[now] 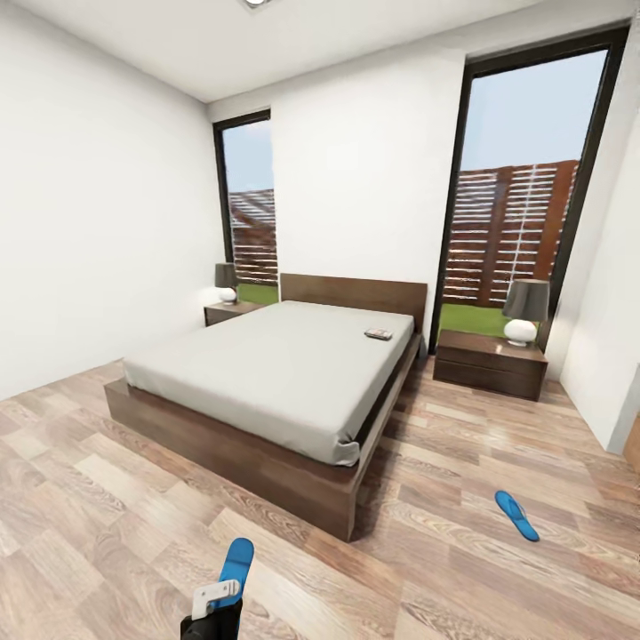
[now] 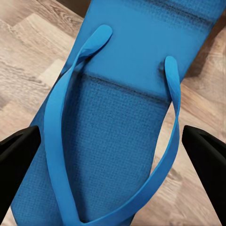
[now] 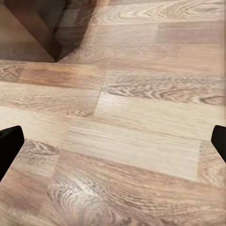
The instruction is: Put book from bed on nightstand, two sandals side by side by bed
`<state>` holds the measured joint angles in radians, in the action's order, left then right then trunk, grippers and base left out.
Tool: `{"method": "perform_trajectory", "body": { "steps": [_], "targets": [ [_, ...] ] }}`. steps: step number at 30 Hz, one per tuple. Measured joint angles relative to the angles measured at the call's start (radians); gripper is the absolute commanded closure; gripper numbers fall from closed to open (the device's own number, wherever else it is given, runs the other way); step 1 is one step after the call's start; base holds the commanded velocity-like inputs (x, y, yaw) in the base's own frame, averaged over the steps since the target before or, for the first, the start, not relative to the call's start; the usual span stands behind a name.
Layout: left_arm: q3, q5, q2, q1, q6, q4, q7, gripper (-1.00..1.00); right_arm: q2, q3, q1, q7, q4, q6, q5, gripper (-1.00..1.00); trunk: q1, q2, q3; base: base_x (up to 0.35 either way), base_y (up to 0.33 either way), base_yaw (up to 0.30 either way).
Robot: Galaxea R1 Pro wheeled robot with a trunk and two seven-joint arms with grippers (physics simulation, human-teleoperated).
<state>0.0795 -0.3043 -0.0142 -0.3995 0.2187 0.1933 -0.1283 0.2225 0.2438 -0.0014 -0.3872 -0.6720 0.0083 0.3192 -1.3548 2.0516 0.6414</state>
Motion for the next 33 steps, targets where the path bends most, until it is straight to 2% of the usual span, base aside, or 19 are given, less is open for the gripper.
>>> {"method": "perform_trajectory", "body": {
  "steps": [7,33],
  "targets": [
    [0.000,0.000,0.000,0.000,0.000,0.000,0.000,1.00,0.000,0.000,0.000,0.000,0.000,0.000,-0.001,-1.00,0.000,0.000,0.000,0.000,0.000,-0.101],
    [0.000,0.000,0.000,0.000,0.000,0.000,0.000,1.00,0.000,0.000,0.000,0.001,0.000,0.000,-0.002,-1.00,0.000,0.000,0.000,0.000,0.000,-0.284]
  ]
}}
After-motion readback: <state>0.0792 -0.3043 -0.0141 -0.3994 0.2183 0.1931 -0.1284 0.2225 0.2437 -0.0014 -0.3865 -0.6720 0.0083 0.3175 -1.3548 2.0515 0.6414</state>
